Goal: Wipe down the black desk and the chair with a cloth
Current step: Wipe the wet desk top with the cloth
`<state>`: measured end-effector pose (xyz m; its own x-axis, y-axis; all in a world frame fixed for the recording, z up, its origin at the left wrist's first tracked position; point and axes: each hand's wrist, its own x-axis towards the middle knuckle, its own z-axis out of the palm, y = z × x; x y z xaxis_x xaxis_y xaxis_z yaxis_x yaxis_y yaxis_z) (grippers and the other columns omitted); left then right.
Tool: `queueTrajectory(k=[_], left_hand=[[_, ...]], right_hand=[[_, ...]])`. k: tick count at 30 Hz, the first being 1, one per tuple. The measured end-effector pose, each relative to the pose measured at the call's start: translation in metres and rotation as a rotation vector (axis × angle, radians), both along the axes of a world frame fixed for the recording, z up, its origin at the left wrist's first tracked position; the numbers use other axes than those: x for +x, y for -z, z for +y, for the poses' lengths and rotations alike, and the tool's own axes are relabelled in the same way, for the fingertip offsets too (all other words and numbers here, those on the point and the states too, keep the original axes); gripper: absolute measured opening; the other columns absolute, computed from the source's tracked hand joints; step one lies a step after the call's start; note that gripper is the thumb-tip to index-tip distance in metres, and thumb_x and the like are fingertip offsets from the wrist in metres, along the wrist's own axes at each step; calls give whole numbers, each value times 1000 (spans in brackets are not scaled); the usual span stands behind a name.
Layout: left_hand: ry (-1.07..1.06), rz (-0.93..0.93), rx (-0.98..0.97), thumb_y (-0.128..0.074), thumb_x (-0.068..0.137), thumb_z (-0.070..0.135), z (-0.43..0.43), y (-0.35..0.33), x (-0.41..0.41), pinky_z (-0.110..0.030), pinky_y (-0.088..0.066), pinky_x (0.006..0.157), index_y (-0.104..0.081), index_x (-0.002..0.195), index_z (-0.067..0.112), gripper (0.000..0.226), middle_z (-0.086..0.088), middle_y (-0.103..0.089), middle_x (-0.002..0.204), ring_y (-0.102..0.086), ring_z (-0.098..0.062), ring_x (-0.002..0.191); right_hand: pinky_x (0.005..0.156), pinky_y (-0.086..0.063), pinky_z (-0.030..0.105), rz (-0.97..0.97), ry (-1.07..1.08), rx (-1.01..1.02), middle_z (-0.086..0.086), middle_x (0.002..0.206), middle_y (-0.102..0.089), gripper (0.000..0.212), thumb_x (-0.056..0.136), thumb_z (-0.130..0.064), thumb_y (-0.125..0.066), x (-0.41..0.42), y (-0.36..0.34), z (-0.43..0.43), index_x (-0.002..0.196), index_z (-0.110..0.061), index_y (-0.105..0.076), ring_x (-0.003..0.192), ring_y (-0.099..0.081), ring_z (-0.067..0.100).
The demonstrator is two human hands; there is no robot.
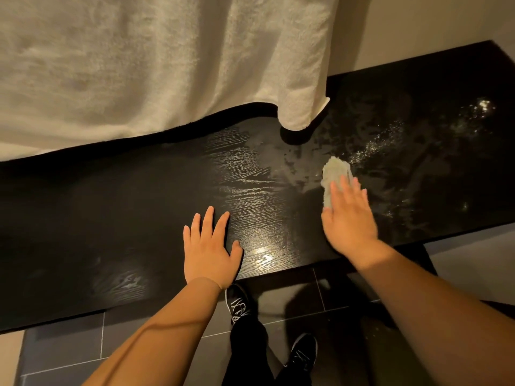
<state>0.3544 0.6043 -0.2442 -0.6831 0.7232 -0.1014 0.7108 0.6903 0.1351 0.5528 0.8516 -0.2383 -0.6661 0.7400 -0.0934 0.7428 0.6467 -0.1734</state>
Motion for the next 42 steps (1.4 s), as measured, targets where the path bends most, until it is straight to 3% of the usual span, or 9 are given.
queueTrajectory(k=[5,7,10,15,23,30,35,38,42], left_hand=[[4,-1,-14,-35,93,59,0,0,-1,-57,-11,129,-33,161,34,72,-3,-19,173,-12,-34,159],[6,1,-13,-35,93,59,0,0,-1,-57,-12,129,-33,161,34,72,-3,-19,173,-12,-34,159],[5,1,6,-36,93,58,0,1,-1,-57,-13,128,-36,160,32,72,-4,-22,172,-14,-35,158],[3,-5,-5,-37,93,58,1,0,-1,-57,-12,129,-35,160,33,72,-4,-20,173,-12,-34,159],[1,-6,-6,-36,92,58,1,-2,0,-57,-13,129,-37,160,33,72,-4,-22,172,-14,-34,158],[4,-2,-10,-35,92,58,1,-1,-2,-57,-13,128,-36,160,33,73,-4,-21,172,-14,-35,158],[1,-6,-20,-34,92,59,1,-3,-1,-56,-12,129,-35,160,33,73,-4,-20,173,-13,-35,158],[-2,-14,-24,-34,92,58,2,-4,-1,-57,-12,129,-35,161,33,73,-4,-20,173,-12,-34,159],[4,-32,-45,-33,93,58,2,-5,-2,-57,-11,129,-33,162,33,74,-4,-18,173,-11,-34,159]], right_hand=[[126,3,43,4,-363,-90,8,170,-10,67,98,-39,-27,-24,6,-42,161,-16,-24,157,-1,31],[127,-2,43,-3,-463,-90,5,170,-12,67,98,-39,-33,-16,6,-31,160,-17,-25,157,-4,27],[123,-17,53,-10,-323,14,14,165,-29,69,91,-30,-57,-6,8,9,154,-10,-40,152,-24,37],[125,0,47,11,59,-76,16,170,-8,68,100,-30,-42,-28,2,20,161,-10,-19,156,-5,38],[127,-7,47,-11,-523,-89,8,169,-17,65,99,-38,-27,-31,0,-22,159,-15,-29,157,-11,30],[126,3,46,-40,65,-97,14,170,-1,70,100,-36,-32,-49,1,22,162,-12,-11,156,1,36],[124,-20,55,-3,-414,-85,18,168,-15,68,97,-32,-31,-57,2,-60,160,-11,-25,154,-15,41],[128,-6,45,-28,-601,-189,6,170,-10,68,97,-38,-38,-40,0,-66,161,-17,-25,157,-3,29],[125,-8,47,-58,-390,-48,8,169,-19,68,95,-37,-33,-45,3,-12,159,-16,-25,156,-14,34]])
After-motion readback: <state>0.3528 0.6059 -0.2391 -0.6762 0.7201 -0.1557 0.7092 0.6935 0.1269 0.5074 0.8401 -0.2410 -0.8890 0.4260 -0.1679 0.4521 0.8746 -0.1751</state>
